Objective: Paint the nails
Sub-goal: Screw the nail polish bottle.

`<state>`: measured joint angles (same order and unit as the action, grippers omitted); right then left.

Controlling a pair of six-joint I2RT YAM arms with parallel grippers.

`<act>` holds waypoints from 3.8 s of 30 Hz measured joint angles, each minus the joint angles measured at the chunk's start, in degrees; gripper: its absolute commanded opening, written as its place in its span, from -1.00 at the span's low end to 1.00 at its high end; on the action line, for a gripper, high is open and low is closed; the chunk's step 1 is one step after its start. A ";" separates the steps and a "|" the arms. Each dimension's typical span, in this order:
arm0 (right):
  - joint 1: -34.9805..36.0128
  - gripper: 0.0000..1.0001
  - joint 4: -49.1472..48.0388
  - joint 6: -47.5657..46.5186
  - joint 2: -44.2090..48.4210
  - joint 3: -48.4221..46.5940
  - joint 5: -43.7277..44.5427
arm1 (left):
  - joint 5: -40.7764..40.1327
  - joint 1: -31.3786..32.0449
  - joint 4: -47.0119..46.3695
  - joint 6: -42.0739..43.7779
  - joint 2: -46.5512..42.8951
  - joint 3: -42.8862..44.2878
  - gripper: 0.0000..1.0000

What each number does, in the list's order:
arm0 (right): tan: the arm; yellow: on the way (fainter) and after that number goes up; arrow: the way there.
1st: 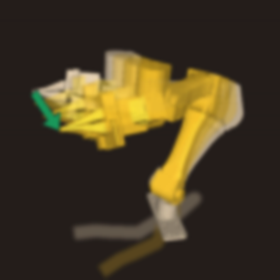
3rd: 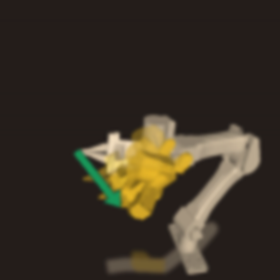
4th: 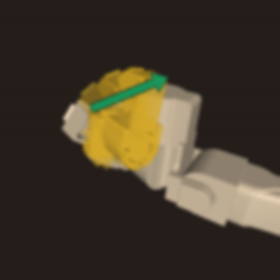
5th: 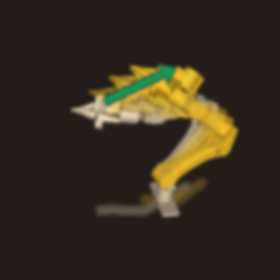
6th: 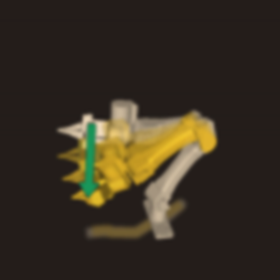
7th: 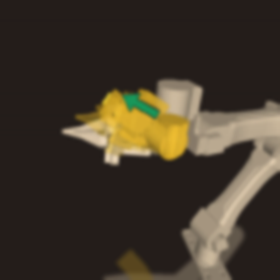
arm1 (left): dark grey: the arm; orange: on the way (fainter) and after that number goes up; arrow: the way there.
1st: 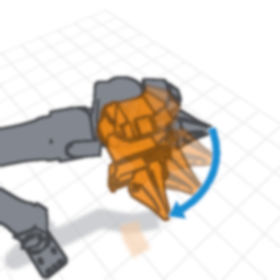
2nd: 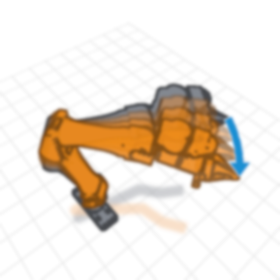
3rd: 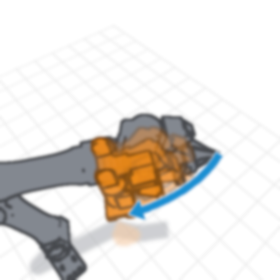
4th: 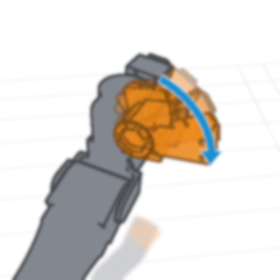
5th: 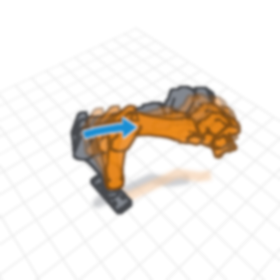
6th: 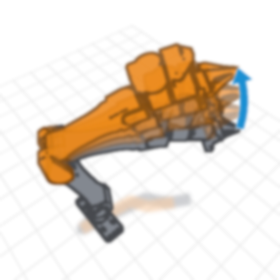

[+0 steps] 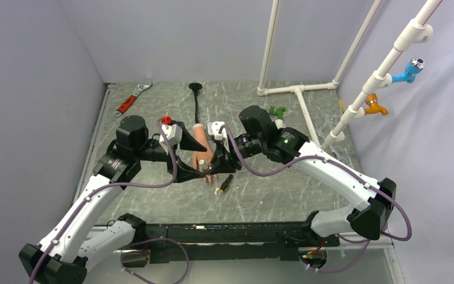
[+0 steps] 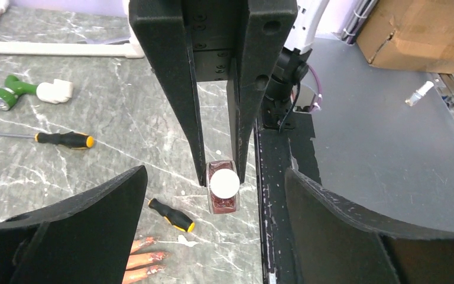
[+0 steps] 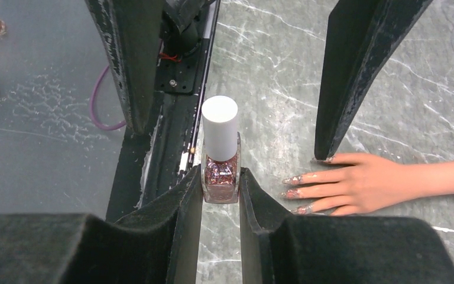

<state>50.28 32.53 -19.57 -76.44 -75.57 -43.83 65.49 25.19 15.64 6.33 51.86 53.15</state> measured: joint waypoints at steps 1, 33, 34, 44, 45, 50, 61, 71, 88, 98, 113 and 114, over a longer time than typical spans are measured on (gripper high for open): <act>0.00 -1.00 -0.02 0.02 0.00 0.00 0.15 | -0.74 -0.11 -0.09 -0.13 -0.46 0.00 0.82; -0.02 -1.00 -10.38 7.85 2.01 2.38 14.78 | -13.38 -2.14 -5.07 -8.46 -1.95 -0.55 0.14; -0.02 -1.00 -10.38 7.87 1.88 2.38 14.78 | -13.38 -2.14 -5.09 -8.59 -1.75 -0.55 0.16; -0.02 -1.00 -10.38 7.91 0.85 2.36 14.56 | -13.33 -2.14 -6.19 -9.97 -1.27 -0.55 -0.01; -0.02 -1.00 -10.38 7.98 0.81 2.36 14.51 | -13.33 -2.14 -6.32 -10.05 -1.27 -0.55 -0.02; -0.02 -1.00 -10.40 8.11 0.76 2.36 14.03 | -13.11 -2.14 -6.40 -10.29 -0.83 -0.55 -0.24; -0.02 -1.00 -10.36 8.22 0.76 2.36 13.22 | -11.34 -2.14 -6.49 -10.23 -0.17 -0.55 -0.77; 0.00 -1.00 -10.12 8.20 0.81 2.36 12.96 | -9.38 -2.47 -6.80 -9.66 0.28 -0.55 -0.96; -0.04 -1.00 -7.80 6.73 1.73 2.38 4.48 | 2.27 -2.78 -8.20 -7.48 0.46 -0.87 -1.00; -0.04 -1.00 -4.00 3.19 1.77 1.86 -1.90 | 7.67 -1.57 -7.39 -4.26 0.37 -1.38 -1.00; -0.04 -1.00 -3.39 2.45 1.68 1.70 -0.07 | 2.99 -1.11 -4.68 -2.23 -2.32 -1.38 0.74; -0.04 -1.00 -3.74 2.73 1.68 1.70 0.50 | 1.97 -1.09 -4.63 -2.49 -2.69 -1.38 0.75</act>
<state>50.24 28.80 -16.84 -74.76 -73.87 -43.33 67.46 24.10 11.00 3.84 49.17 51.77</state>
